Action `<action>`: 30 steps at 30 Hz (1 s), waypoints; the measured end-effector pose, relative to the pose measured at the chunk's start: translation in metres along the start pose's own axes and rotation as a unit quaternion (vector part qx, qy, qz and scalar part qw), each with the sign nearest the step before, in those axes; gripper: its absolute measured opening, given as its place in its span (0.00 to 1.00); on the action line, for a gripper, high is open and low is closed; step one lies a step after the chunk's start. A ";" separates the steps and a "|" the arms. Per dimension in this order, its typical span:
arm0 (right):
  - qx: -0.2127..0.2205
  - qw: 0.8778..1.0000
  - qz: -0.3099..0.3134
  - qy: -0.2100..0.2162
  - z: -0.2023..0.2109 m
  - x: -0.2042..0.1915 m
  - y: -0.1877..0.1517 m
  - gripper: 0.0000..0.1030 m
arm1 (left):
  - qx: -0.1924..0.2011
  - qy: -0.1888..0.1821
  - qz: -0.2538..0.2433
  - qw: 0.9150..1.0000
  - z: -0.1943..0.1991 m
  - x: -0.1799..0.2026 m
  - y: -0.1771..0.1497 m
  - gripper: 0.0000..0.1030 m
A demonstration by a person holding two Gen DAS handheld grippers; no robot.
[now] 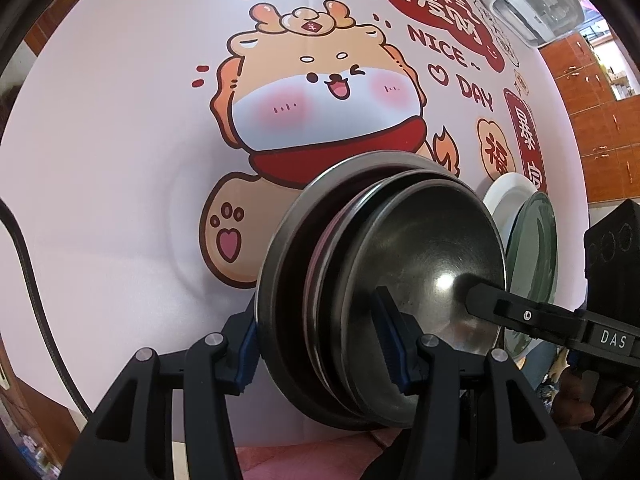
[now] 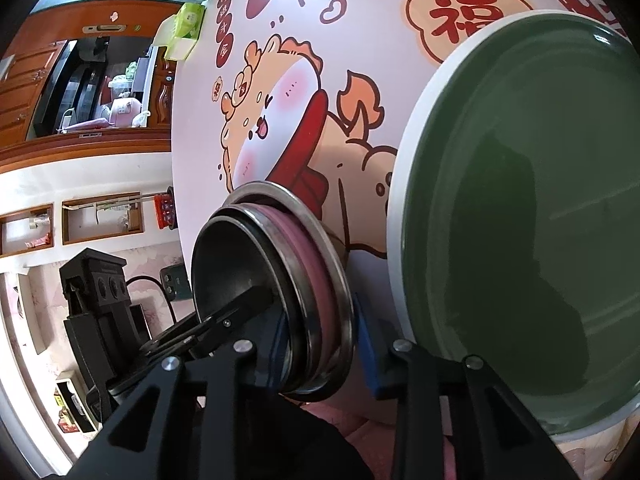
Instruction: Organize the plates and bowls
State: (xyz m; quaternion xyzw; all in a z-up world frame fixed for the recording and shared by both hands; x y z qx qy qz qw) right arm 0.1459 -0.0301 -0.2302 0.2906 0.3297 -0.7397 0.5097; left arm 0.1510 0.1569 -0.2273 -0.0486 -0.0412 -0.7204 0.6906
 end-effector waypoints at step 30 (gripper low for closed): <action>0.125 0.988 0.091 -0.013 0.039 -0.025 -0.057 0.29 | 0.090 -0.043 -0.061 0.993 0.048 0.009 -0.042 0.46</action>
Point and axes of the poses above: each gripper's, at about its wrist camera, not at the fingertips, and z roughly against the way its jaws point, x to its right, y to its top, the point moved 3 cm from there along -z, roughly the way its jaws point, and after that the axes turned 8 degrees about y, right-handed, at the moved point
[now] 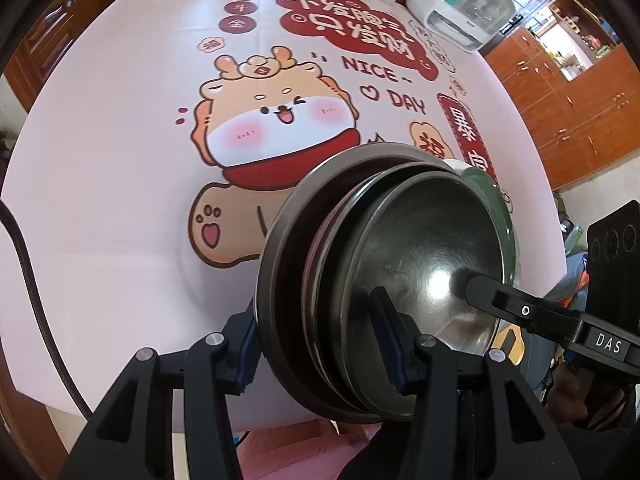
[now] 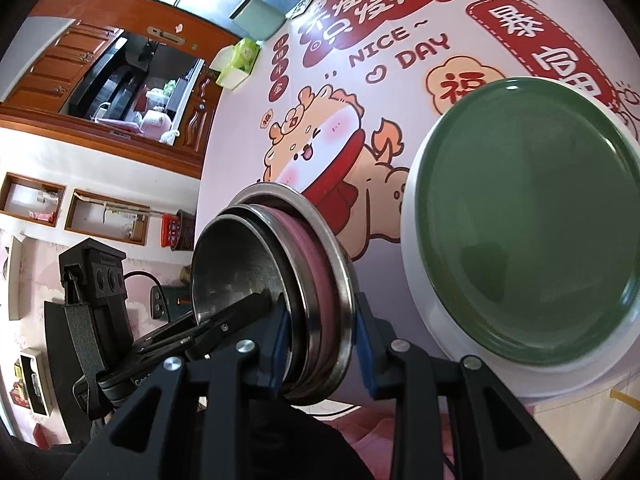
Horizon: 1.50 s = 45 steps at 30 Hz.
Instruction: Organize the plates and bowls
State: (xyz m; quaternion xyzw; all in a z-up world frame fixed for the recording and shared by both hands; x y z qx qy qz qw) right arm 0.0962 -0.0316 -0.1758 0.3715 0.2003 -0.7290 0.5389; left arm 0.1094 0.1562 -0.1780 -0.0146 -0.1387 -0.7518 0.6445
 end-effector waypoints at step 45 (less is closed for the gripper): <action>0.030 0.999 -0.017 -0.013 0.121 0.104 0.042 0.29 | -0.002 -0.030 -0.037 0.999 -0.033 0.173 0.035 0.46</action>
Point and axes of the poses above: each gripper's, at about its wrist camera, not at the fingertips, and z roughly against the way its jaws point, x to its right, y to its top, the point moved 3 cm from there along -z, roughly the way its jaws point, and after that the axes turned 8 degrees about y, right-handed, at the moved point
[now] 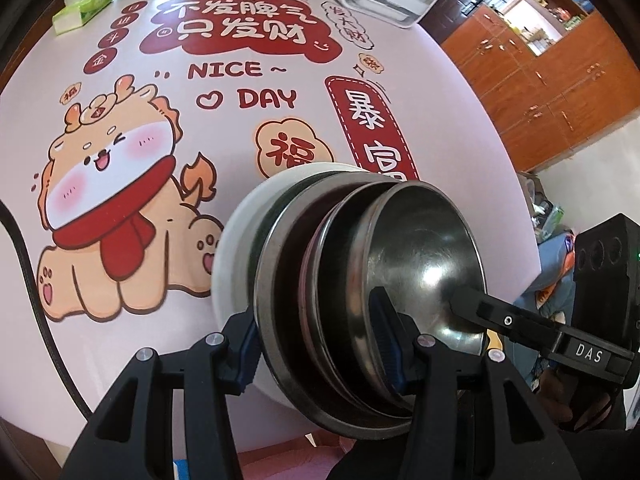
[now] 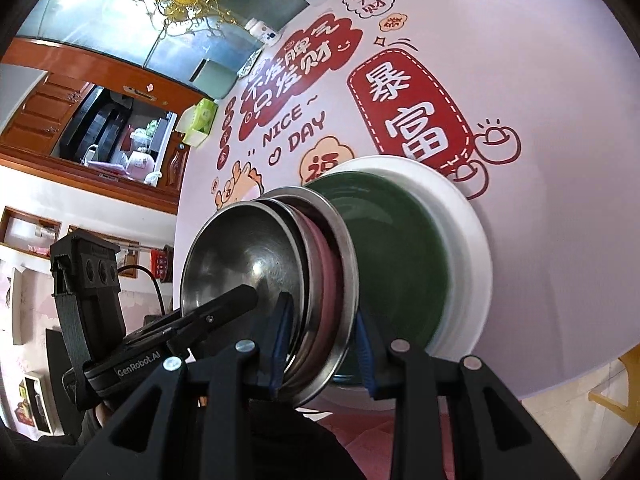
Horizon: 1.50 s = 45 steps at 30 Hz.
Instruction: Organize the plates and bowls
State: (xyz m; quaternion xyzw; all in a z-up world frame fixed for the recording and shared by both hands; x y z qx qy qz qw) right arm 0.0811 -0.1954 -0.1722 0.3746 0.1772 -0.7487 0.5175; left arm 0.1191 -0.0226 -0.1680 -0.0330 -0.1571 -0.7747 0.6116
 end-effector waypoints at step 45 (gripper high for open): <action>0.103 0.988 0.016 -0.116 0.000 -0.011 0.013 0.70 | 0.050 -0.033 0.030 0.998 0.035 -0.027 0.006 0.49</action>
Point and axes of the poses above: each gripper's, at about its wrist camera, not at the fingertips, and z roughly against the way its jaws point, x to its right, y to its top, the point moved 3 cm from there along -z, roughly the way its jaws point, and after that the axes turned 8 degrees about y, right-handed, at the moved point
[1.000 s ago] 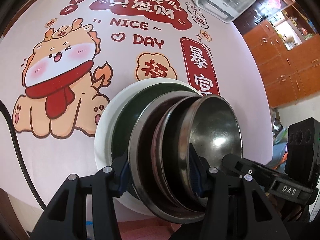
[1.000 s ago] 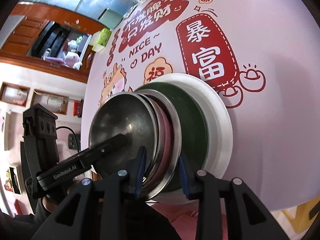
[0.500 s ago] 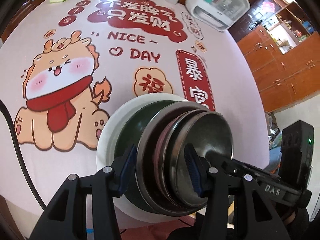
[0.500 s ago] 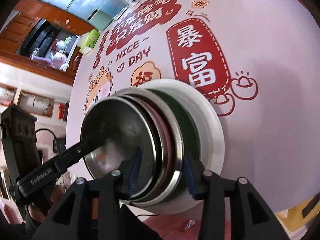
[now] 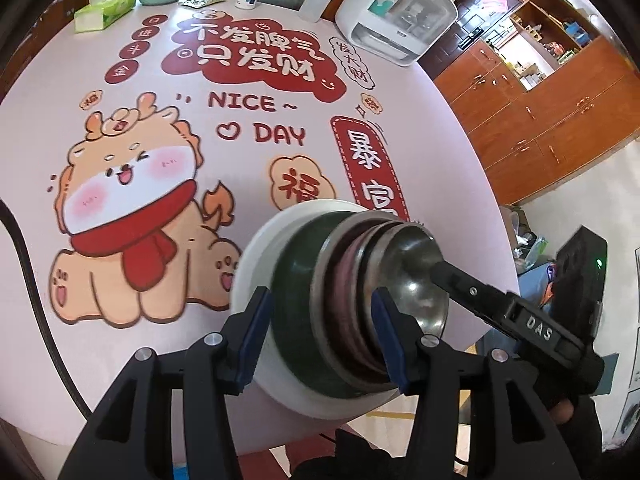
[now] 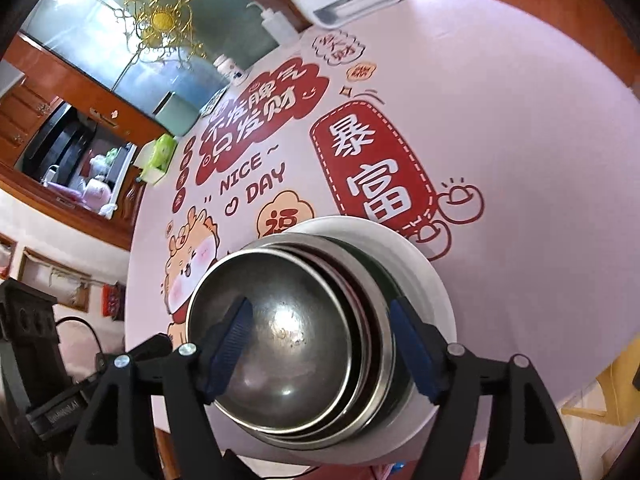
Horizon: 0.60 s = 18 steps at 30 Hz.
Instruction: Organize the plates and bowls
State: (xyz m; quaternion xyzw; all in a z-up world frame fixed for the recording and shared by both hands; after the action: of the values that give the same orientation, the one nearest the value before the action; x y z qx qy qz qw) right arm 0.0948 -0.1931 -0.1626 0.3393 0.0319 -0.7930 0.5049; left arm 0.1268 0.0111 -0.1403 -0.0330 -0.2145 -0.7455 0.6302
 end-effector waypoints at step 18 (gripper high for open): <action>0.002 0.991 0.135 0.016 0.061 -0.046 -0.020 0.83 | 0.073 0.060 0.038 0.995 0.054 0.026 -0.028 0.60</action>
State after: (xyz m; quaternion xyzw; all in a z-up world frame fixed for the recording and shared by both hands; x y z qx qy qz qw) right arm 0.0597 -0.1711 -0.0954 0.3545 -0.0081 -0.7118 0.6063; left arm 0.0828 0.0093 -0.0909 0.0500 -0.2290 -0.7038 0.6706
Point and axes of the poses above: each gripper's, at about its wrist camera, not at the fingertips, and z roughly against the way its jaws point, x to its right, y to its top, the point moved 3 cm from there along -z, roughly the way its jaws point, and after that the axes turned 8 degrees about y, right-handed, at the moved point
